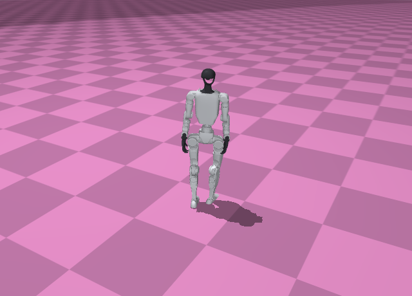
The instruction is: In place motions
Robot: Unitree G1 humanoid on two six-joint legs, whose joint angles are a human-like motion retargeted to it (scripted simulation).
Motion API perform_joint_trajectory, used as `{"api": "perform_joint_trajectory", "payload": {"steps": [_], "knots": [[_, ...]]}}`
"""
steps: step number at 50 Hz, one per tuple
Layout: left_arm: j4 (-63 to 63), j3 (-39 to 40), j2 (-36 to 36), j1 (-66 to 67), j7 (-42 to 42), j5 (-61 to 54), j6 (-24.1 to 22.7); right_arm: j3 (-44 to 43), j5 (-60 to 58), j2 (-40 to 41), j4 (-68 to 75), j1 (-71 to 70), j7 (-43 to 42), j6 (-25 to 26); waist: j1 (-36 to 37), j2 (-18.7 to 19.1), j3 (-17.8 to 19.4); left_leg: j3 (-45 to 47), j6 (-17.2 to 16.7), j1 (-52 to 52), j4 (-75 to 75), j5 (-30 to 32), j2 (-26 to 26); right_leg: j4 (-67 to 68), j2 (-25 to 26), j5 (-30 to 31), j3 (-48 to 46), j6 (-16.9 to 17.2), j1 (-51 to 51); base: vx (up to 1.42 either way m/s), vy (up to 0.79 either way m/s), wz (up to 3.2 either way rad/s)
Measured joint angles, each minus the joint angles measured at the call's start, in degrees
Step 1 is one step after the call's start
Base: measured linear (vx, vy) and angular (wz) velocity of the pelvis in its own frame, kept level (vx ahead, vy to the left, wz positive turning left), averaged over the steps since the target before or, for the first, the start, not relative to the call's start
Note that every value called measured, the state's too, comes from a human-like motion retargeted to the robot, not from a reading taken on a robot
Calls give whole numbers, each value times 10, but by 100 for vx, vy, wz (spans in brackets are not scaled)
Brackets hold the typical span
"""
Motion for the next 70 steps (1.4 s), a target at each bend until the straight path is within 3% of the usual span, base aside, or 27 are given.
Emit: {"api": "perform_joint_trajectory", "payload": {"steps": [2,5,9,12,18,20,23,27,30,33,35,40,45,50,53,57,60,63,67,70], "knots": [[-5,4,0,1,-3,4,1,-6,12,3,1,0,7,2,9,-8,-11,-17,7,-25,29,2,-15,10,-13,0,16,5,-19,-4,3,-48],[-10,5,-7,-6,0,0,-1,-11,18,2,5,1,10,0,29,-20,-19,-113,31,-56,63,23,-58,17,-27,6,48,6,-42,-8,3,-81],[-19,6,-23,-23,-4,-14,-5,4,7,-3,7,-1,4,5,74,-24,20,-216,3,-37,45,34,-71,13,-13,33,125,2,-48,-15,2,-168],[-30,-1,-31,-35,-11,-19,-10,7,-12,-5,7,-14,-4,7,69,-18,45,-165,19,-14,8,14,-51,11,0,57,166,2,-55,-27,15,-123],[-21,-48,-10,-42,-12,-9,-16,28,-8,3,1,-19,-19,-2,-1,-1,30,-56,14,-32,-28,16,-14,39,26,52,180,-50,-124,-31,32,-158],[-11,-78,7,-49,-8,9,-16,33,3,2,3,-20,-14,-2,-6,7,34,-16,13,-31,-34,11,0,44,20,31,132,-70,-127,-29,41,-254],[5,-101,29,-58,8,52,-5,30,5,-1,8,-17,-8,3,1,13,30,72,7,-22,-51,0,28,44,-10,-14,-30,-87,-109,-30,53,-294],[4,-92,46,-45,23,66,-2,25,2,-16,20,-17,3,5,30,29,14,223,-11,-10,-71,-19,73,53,-39,-72,-290,-87,-57,-33,56,-350],[-1,-60,51,-30,20,55,-2,18,-3,-32,29,-20,12,11,50,43,5,340,-28,13,-92,-30,96,61,-29,-108,-449,-85,-15,-39,62,-359],[1,-31,54,-14,15,44,1,5,3,-48,42,-27,9,16,64,53,-3,449,-51,47,-116,-44,99,69,-14,-122,-536,-74,11,-41,66,-337],[3,-15,56,-4,11,43,6,-7,8,-57,51,-33,7,19,70,54,-16,475,-61,49,-118,-54,95,63,-5,-115,-552,-71,10,-30,50,-313],[-3,-19,52,13,-7,42,15,-44,36,-64,54,-28,1,21,20,75,-34,542,-78,58,-104,-72,102,63,2,-60,-471,-93,-26,-45,43,-186],[-41,-34,28,-1,-46,60,28,-110,74,-71,66,-3,-11,27,-61,130,-45,556,-95,72,-104,-77,118,54,18,-54,-456,-67,-21,-32,44,-36],[-92,-32,-21,-25,-91,29,3,-169,151,-86,93,39,-6,39,-65,168,-83,594,-116,78,-97,-65,126,41,26,-68,-415,-61,-40,-27,35,-53],[-116,-40,-30,-33,-109,6,-8,-179,188,-81,112,45,-16,48,-61,148,-84,573,-79,86,-45,-27,130,20,17,-66,-381,-72,-36,-20,10,-81],[-142,-40,-20,-22,-104,9,-9,-151,191,-60,109,34,-26,46,-22,60,-79,501,11,49,124,13,134,25,-59,-57,-292,-87,-41,-17,2,-192],[-141,-34,-8,-9,-82,-5,-14,-113,133,-42,66,21,-4,43,3,26,-56,362,-16,-28,251,6,129,24,-70,-47,-223,-100,-46,-27,1,-235],[-112,-16,-9,-6,-72,-10,-7,-64,68,-35,14,1,5,28,13,18,-30,291,-10,-67,280,-9,111,16,-67,-31,-182,-105,-44,-23,10,-208],[-68,3,-14,5,-74,-8,5,-8,8,-30,-32,-21,-30,-10,22,12,-17,256,24,-94,231,-39,94,5,-62,-8,-109,-105,-49,-11,14,-201],[-49,7,-18,16,-73,-3,10,14,-12,-22,-45,-31,-37,-18,33,19,-9,158,8,-113,158,-44,57,-8,-36,7,-49,-106,-47,-4,8,-202]]}}
